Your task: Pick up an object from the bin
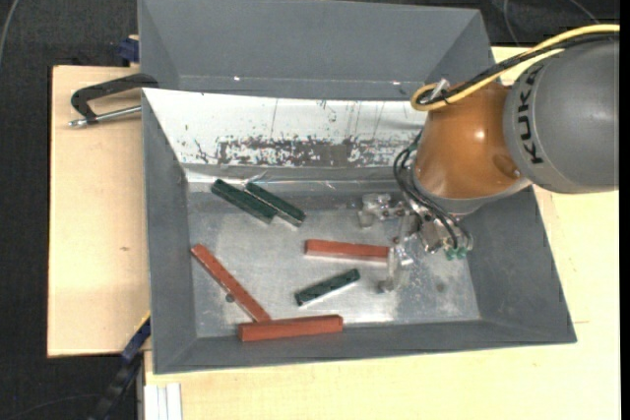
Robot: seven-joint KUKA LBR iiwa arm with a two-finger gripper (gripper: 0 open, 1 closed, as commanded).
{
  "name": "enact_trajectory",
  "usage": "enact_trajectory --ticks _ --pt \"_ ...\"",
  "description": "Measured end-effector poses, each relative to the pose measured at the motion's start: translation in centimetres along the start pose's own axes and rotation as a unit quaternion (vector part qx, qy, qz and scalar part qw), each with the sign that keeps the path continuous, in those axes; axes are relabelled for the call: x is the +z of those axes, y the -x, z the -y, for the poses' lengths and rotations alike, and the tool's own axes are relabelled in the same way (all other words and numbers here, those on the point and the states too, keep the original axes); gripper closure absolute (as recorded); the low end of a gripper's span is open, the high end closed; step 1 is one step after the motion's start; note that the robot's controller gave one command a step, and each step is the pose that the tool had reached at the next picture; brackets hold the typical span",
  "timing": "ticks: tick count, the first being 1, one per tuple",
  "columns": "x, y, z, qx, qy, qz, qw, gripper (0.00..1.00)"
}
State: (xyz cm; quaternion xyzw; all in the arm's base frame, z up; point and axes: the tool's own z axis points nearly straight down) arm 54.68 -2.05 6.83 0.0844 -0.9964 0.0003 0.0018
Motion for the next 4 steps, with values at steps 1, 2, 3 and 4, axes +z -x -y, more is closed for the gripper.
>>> enact_trajectory --ticks 1,2,3,4 --pt "-0.1 0.1 -0.1 0.0 0.001 0.0021 1.0 0.0" --pt "-0.1 0.1 -0.1 0.001 0.001 0.0022 1.0 1.0" --pt "-4.6 0.3 -0.1 0.001 0.0 0.0069 1.0 1.0" --pt "-9.7 0.6 -0.2 0.002 -0.001 0.0077 1.0 1.0"
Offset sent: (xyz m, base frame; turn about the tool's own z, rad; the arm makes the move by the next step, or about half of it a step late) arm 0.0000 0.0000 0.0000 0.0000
